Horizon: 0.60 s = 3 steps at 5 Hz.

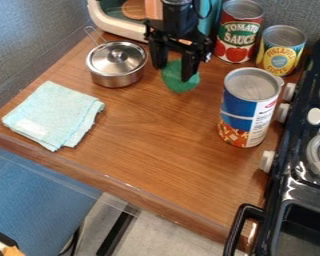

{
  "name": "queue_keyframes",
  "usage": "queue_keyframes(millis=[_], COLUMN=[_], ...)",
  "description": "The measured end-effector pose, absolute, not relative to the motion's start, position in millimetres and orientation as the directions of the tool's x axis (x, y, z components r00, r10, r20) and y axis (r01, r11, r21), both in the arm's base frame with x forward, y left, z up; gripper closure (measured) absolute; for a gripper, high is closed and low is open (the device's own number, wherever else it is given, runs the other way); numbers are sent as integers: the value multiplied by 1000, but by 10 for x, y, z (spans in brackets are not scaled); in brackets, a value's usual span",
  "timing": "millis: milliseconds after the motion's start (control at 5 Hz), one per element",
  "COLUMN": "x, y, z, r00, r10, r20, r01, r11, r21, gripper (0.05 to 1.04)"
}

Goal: Move the green object to the upper middle of the table

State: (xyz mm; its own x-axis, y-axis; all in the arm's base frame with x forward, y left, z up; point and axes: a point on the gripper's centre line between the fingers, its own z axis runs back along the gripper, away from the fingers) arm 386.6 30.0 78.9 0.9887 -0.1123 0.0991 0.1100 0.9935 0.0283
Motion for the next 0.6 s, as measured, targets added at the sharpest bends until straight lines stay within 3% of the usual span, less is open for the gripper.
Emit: queue_keyframes(millis=[200, 400, 600], x=[3854, 3870, 3783], y=[291, 314, 334], z=[841, 1252, 1414], r00=[989, 981, 981], r10=[-118, -121, -137], r20=[85, 150, 139], r01=[117, 116, 130], r11=[993, 992, 990], r21=[21, 44, 54], gripper=[73, 76, 83])
